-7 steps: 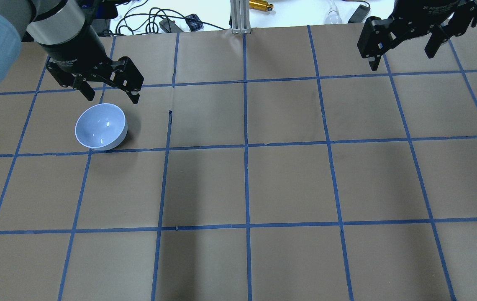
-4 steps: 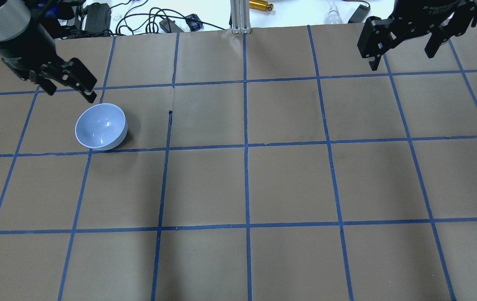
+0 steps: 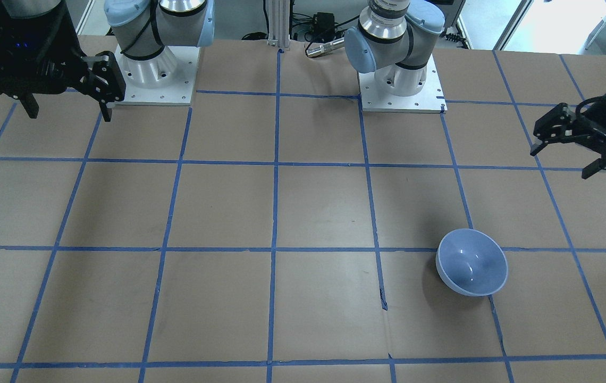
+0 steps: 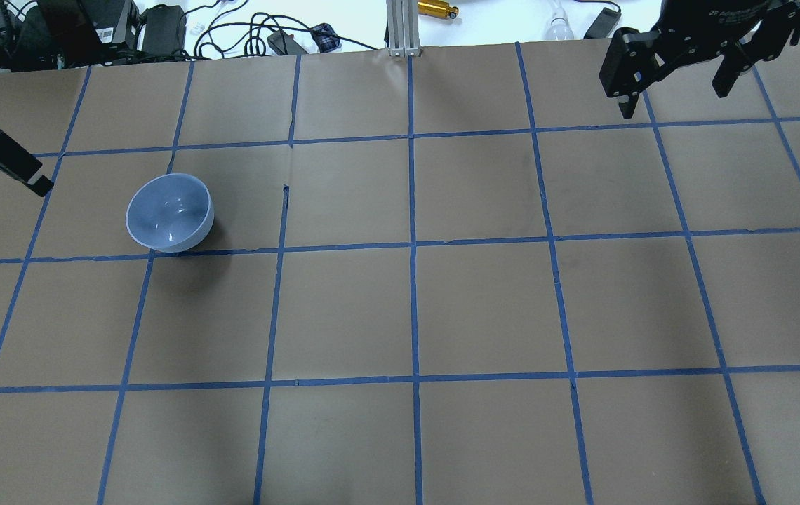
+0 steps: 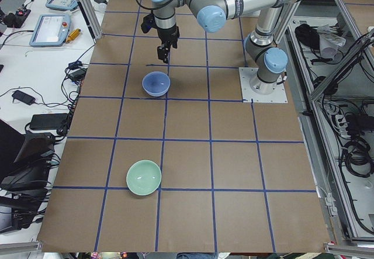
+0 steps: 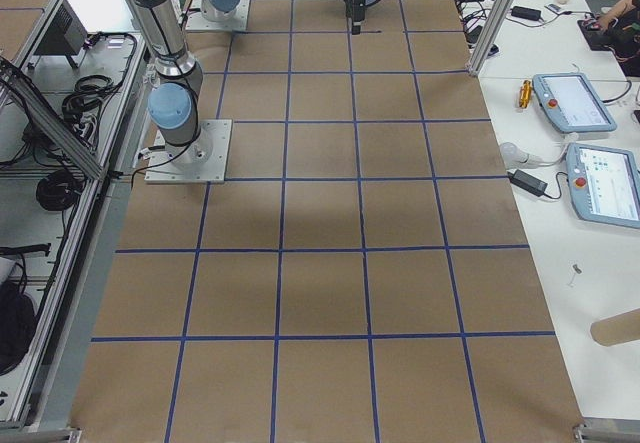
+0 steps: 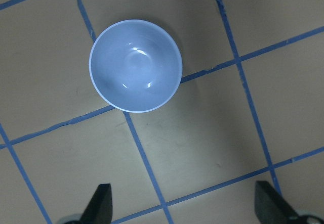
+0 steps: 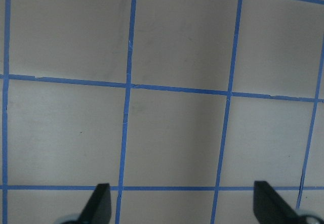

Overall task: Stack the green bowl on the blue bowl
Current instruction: 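Move the left gripper away from the blue bowl toward the green bowl, then lower the open left gripper over the rim of the mint-green bowl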

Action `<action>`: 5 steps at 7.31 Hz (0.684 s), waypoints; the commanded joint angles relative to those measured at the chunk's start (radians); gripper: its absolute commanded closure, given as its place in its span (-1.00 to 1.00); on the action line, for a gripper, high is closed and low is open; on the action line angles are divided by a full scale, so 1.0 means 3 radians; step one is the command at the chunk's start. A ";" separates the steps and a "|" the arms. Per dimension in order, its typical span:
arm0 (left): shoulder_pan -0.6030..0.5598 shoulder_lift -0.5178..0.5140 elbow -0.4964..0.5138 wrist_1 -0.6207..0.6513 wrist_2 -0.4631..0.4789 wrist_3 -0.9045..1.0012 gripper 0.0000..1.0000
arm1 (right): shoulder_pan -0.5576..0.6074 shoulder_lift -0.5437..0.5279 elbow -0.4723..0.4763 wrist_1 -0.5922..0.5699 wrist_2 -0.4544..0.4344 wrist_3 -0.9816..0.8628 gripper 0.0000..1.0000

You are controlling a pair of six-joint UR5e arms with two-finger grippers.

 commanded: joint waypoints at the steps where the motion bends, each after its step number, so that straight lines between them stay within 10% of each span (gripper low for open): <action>1: 0.0476 -0.0209 0.0001 0.0287 0.0034 0.1060 -1.00 | 0.0000 0.0000 0.0000 0.0000 0.0000 0.0000 -1.00; 5: 0.1141 -0.0710 0.0021 0.0943 0.0050 0.2325 -1.00 | 0.0000 0.0000 0.0000 0.0000 0.0000 0.0000 -1.00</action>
